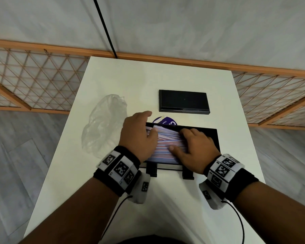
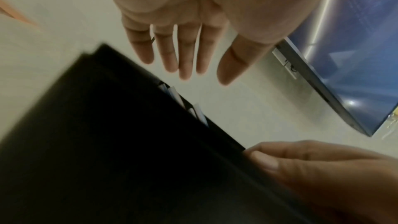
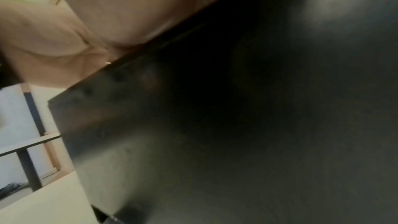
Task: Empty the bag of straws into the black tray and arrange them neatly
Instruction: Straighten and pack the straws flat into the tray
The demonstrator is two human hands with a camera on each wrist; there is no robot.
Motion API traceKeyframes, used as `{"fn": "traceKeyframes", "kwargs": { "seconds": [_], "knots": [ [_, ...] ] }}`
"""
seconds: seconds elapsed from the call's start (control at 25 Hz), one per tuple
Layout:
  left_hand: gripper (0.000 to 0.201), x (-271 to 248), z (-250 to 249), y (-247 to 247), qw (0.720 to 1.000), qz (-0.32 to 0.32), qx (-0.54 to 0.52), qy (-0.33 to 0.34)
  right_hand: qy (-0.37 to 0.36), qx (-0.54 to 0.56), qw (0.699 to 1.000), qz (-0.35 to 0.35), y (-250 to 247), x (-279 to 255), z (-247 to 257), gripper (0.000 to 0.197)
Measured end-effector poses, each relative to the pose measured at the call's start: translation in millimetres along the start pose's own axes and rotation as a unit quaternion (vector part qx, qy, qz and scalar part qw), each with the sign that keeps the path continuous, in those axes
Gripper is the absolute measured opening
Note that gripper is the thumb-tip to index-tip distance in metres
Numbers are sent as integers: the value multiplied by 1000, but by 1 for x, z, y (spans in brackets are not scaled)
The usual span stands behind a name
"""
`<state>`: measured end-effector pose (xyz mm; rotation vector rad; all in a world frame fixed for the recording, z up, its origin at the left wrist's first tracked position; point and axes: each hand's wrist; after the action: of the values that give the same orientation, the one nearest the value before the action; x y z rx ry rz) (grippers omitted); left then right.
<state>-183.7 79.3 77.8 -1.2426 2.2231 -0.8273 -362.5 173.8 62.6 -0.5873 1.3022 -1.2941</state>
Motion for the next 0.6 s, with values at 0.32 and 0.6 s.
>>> {"fn": "traceKeyframes", "kwargs": {
  "seconds": [0.32, 0.6],
  "knots": [
    [44, 0, -3, 10, 992, 41, 116, 14, 10, -17, 999, 37, 4, 2, 8, 88],
    [6, 7, -25, 6, 975, 35, -150, -159, -14, -11, 995, 97, 1, -1, 15, 105]
  ]
}}
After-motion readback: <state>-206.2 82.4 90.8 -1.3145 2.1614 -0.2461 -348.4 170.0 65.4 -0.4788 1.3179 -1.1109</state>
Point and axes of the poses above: each hand's wrist, its own x-axis towards the middle knuckle, its own y-axis out of the palm, z = x × y, and after that the axes turned 5 degrees about z, right-handed
